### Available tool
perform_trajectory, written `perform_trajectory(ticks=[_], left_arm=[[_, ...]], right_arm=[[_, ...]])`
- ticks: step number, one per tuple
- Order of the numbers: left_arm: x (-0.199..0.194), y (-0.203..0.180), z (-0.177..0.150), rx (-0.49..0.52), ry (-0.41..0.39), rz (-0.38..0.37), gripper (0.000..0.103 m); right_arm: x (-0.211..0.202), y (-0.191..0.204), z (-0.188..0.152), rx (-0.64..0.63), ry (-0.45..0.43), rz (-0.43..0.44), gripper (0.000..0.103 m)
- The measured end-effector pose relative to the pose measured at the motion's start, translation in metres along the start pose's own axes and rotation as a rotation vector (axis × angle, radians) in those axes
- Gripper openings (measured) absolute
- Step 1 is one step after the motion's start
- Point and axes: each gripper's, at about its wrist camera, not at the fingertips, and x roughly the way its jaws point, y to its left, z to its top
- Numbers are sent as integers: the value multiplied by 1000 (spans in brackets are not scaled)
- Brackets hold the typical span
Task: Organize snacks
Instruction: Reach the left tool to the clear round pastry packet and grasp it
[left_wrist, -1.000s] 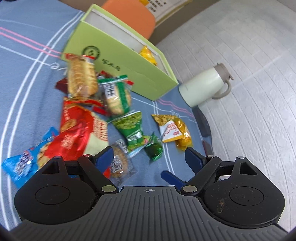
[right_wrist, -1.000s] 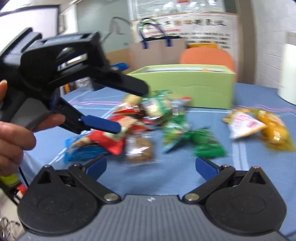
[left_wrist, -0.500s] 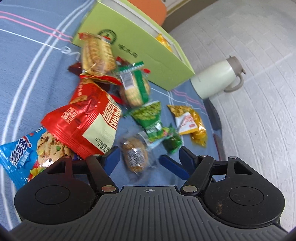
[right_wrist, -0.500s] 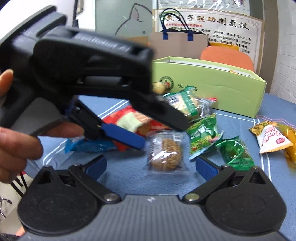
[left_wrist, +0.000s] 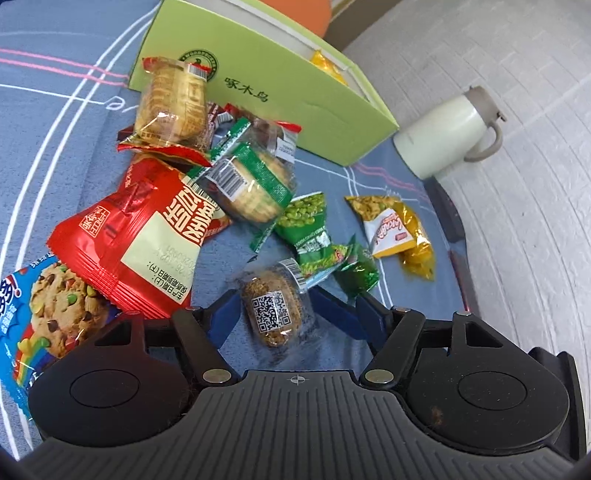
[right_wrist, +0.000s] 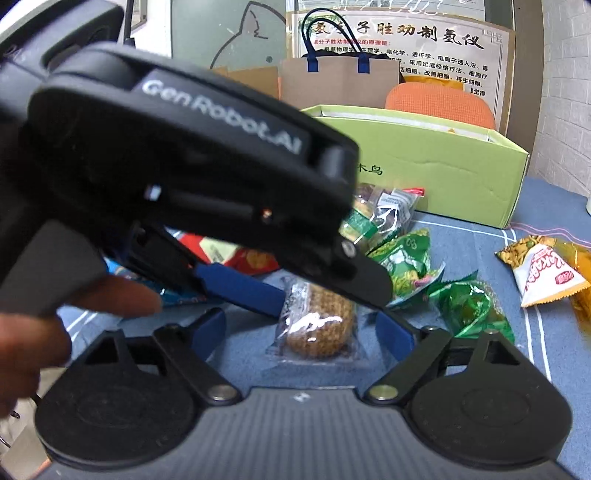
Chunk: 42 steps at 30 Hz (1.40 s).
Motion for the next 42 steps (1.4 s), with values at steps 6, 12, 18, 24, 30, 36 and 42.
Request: perform_trajectory(ticks=[6, 12, 18, 24, 30, 36, 42], left_arm=[[-1, 5, -1, -8, 3, -15, 45], [-2, 10, 0, -20, 8, -23, 36], [-3, 10, -2, -21, -1, -24, 40], [-2, 2, -3, 20, 1, -1, 43], [-4, 7, -3, -4, 1, -19, 40], [-4, 5, -3, 8, -6, 1, 36], [-5, 0, -12, 24, -18, 42, 10]], right_arm=[[-4, 9, -2, -25, 4, -8, 82], [1, 11, 2, -14, 0, 0, 80], [0, 11, -4, 6, -12, -10, 91], [0, 6, -3, 31, -13, -9, 93], [-13, -15, -5, 94, -30, -17, 90], [-5, -11, -6, 37, -26, -44, 79], [-16, 1, -9, 21, -31, -40, 59]])
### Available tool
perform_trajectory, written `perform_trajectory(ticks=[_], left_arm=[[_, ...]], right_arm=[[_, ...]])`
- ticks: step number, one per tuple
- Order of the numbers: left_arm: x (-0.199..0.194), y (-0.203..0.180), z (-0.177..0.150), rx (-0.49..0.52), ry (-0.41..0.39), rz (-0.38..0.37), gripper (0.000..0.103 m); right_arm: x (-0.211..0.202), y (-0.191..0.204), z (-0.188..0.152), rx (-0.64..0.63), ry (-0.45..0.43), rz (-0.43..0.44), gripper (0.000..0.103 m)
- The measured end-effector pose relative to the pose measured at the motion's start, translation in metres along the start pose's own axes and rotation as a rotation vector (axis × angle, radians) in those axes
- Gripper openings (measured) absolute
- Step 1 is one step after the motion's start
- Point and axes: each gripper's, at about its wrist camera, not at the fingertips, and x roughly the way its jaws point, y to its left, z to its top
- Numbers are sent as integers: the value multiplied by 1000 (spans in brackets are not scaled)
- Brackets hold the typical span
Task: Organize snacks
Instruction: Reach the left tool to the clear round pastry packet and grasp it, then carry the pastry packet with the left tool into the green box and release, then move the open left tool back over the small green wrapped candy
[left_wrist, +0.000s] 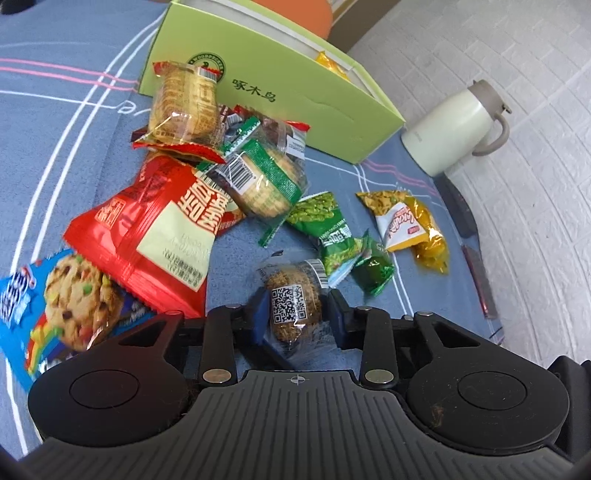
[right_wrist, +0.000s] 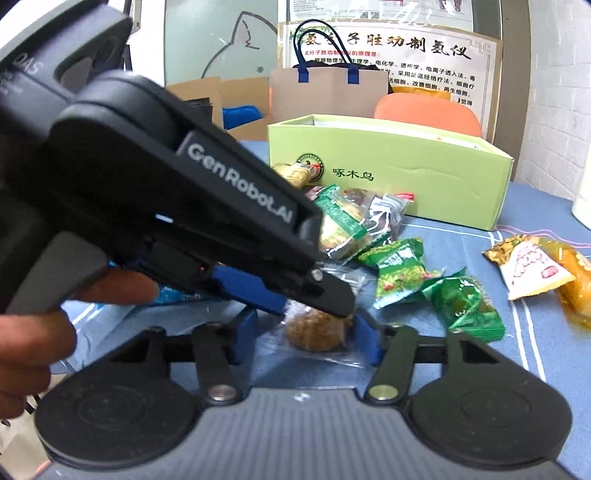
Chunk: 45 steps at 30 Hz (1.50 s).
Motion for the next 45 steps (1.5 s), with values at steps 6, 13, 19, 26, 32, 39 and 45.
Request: perform_trajectory(ticks=[6, 13, 19, 26, 32, 39, 45], left_arm=[[-16, -17, 7, 3, -13, -59, 9], [-18, -56, 87, 83, -101, -95, 10], [2, -53, 169, 83, -173, -61, 10], [41, -24, 221, 45, -158, 17, 10], [57, -8, 229, 30, -157, 35, 23], [13, -9, 205, 18, -243, -20, 47], [2, -21, 135, 37, -183, -84, 58]], right_arm=[[-20, -6, 21, 29, -55, -2, 70], [5, -40, 101, -65, -124, -23, 71], [65, -66, 166, -97, -131, 23, 70], [130, -74, 192, -123, -62, 58, 70], [153, -96, 197, -56, -64, 78, 78], [84, -109, 176, -13, -209, 8, 103], [31, -102, 104, 66, -139, 48, 103]])
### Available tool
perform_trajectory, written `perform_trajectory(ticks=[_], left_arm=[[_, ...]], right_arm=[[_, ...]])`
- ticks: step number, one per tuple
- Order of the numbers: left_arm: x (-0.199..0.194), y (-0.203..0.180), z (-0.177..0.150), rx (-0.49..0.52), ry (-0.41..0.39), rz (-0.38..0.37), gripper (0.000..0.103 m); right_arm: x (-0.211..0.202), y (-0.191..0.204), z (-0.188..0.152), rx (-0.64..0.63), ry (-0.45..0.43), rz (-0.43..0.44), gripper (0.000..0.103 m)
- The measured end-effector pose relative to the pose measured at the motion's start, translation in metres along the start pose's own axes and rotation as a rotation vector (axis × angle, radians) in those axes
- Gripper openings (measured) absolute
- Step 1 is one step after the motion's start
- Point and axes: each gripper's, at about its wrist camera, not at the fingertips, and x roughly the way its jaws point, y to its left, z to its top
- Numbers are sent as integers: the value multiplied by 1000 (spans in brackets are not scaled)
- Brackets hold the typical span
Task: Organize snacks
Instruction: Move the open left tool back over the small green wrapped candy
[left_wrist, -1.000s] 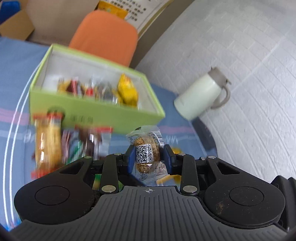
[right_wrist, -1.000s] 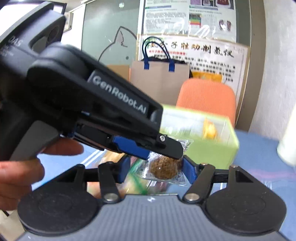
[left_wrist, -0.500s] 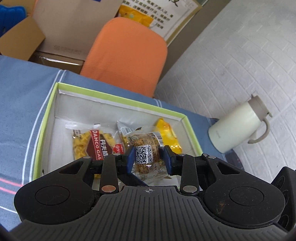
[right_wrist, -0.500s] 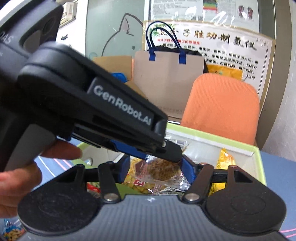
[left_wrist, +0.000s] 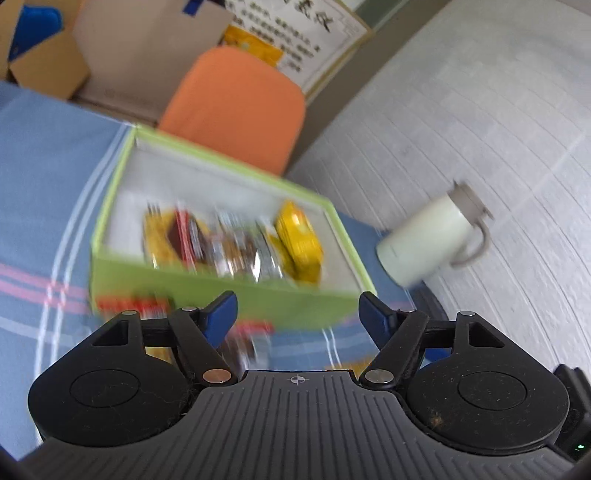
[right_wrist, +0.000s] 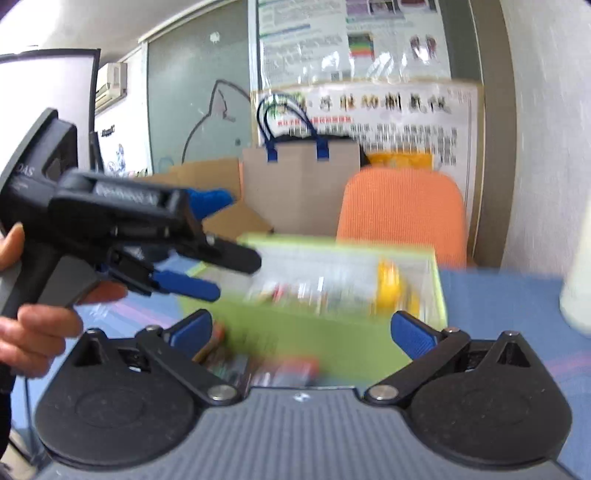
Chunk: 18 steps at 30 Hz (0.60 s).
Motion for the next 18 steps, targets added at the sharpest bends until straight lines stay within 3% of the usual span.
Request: perform_trajectory(ticks=[5, 8, 12, 15, 18], left_arm=[[5, -11, -63, -25, 122, -50, 58], [7, -14, -88, -64, 160, -66, 57], [9, -24, -100, -84, 194, -96, 54], [14, -35, -102, -97, 216, -151, 53], [30, -44, -105, -92, 263, -128, 51]], right_arm=[[-19, 16, -54, 3, 98, -54, 103], [-22, 19, -69, -2, 134, -67, 102], [-26, 22, -79, -40, 139, -150, 102], [-34, 20, -85, -15, 134, -103, 103], [-38, 18, -92, -10, 133, -85, 103]])
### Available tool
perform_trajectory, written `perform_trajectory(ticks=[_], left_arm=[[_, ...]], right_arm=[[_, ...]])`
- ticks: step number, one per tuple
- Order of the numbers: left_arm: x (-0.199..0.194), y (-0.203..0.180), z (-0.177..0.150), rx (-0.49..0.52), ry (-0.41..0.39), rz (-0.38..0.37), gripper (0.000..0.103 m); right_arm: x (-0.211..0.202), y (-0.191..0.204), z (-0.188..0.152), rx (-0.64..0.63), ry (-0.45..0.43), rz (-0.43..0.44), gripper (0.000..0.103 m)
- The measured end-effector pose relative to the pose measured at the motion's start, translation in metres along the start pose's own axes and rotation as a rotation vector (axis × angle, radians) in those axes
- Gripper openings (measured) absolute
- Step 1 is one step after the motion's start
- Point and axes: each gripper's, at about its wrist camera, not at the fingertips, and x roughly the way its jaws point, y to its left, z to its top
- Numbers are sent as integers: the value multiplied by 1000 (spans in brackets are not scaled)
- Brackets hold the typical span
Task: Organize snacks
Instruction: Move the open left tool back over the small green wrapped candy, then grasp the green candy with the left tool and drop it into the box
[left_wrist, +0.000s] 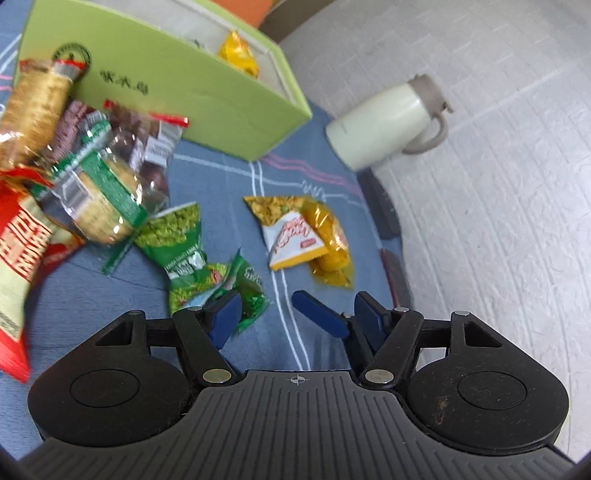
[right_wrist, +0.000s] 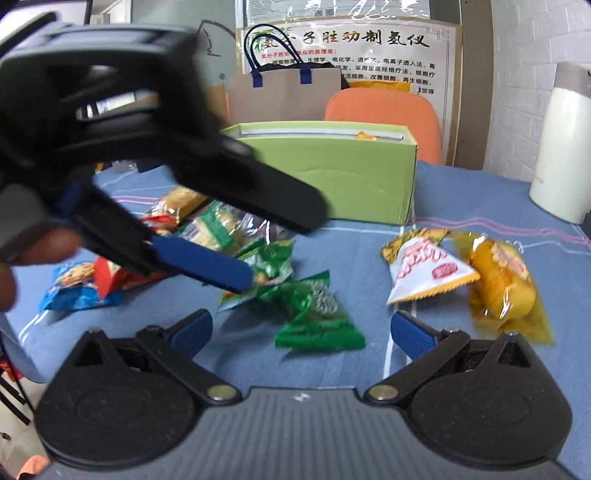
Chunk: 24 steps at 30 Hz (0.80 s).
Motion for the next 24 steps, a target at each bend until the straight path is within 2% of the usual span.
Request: perform_trajectory(ticks=[4, 8, 11, 19, 24], left_arm=[[19, 0, 1, -10, 28, 48, 51], [25, 0, 3, -12, 28, 88, 52], [30, 1, 4, -7, 32, 114, 52], [24, -6, -16, 61, 49, 126, 51], [16, -11, -27, 94, 62, 108, 53]], right_arm=[[4, 2, 2, -37, 8, 46, 102], [17, 13, 5, -134, 55, 75, 102], [19, 23, 4, -182, 60, 62, 103], [-15, 28, -8, -88, 40, 135, 102], [-28, 28, -14, -69, 23, 113, 102]])
